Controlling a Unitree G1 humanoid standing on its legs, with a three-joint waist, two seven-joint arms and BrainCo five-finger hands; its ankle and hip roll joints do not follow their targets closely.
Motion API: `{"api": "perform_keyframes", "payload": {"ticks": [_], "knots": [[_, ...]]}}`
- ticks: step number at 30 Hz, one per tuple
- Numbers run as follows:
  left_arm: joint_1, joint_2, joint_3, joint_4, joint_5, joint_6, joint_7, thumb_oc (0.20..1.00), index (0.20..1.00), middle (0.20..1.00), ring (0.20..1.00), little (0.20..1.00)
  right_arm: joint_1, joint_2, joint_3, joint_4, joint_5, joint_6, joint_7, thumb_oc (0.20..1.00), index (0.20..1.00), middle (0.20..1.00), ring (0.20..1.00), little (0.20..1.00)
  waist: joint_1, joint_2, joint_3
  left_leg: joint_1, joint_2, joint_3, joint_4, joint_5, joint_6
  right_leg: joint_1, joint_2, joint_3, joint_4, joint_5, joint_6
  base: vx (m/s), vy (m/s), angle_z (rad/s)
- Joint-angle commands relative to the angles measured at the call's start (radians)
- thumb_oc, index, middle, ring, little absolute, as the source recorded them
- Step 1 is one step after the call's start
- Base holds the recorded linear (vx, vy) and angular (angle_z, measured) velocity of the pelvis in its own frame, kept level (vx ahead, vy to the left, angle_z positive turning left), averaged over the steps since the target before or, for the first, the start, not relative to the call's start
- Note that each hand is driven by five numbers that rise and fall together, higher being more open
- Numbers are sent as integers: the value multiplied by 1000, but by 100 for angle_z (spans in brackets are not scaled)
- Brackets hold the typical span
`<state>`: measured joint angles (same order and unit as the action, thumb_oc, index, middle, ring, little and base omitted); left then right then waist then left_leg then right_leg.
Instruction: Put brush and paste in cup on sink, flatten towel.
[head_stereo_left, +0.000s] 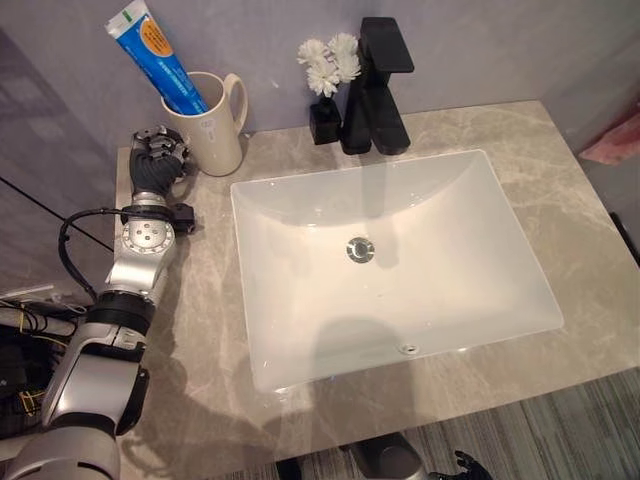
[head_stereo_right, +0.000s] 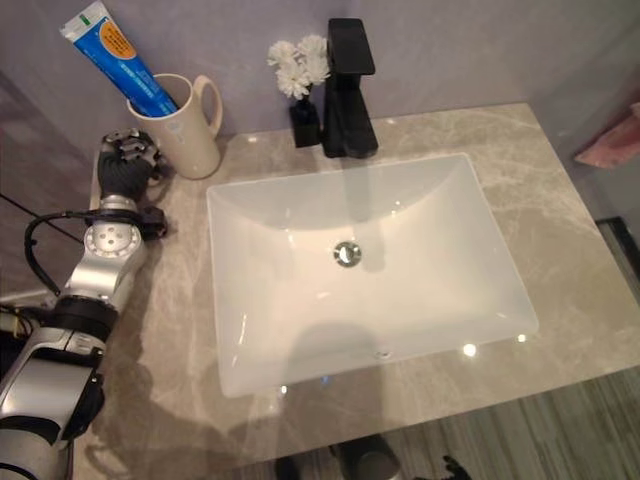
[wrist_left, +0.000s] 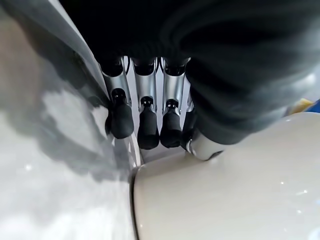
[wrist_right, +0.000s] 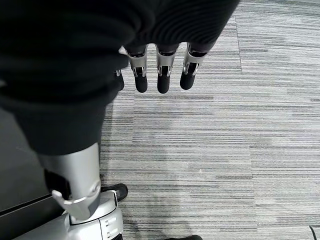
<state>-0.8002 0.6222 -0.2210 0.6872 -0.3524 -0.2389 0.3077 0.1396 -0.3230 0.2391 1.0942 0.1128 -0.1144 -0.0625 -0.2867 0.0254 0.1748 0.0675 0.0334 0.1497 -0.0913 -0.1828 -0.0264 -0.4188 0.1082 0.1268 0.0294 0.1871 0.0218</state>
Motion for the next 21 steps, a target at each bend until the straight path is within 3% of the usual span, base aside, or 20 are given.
{"api": "perform_keyframes", "payload": {"ticks": [1, 21], "knots": [[-1, -33, -33, 33, -3, -27, -11, 200, 200, 200, 200, 200, 34, -16, 32, -2, 37, -20, -16, 1000, 1000, 1000, 1000, 1000, -29, -9, -36, 113, 10, 11, 56, -36, -36, -83, -31, -3, 80, -13, 117, 0, 0, 0], [5, -57, -25, 28, -85, -54, -37, 200, 200, 200, 200, 200, 30, -19, 39, -14, 30, -23, -17, 1000, 1000, 1000, 1000, 1000, -33, -11, -38, 115, 12, 17, 44, -33, -42, -100, -25, -4, 74, -7, 113, 0, 0, 0]]}}
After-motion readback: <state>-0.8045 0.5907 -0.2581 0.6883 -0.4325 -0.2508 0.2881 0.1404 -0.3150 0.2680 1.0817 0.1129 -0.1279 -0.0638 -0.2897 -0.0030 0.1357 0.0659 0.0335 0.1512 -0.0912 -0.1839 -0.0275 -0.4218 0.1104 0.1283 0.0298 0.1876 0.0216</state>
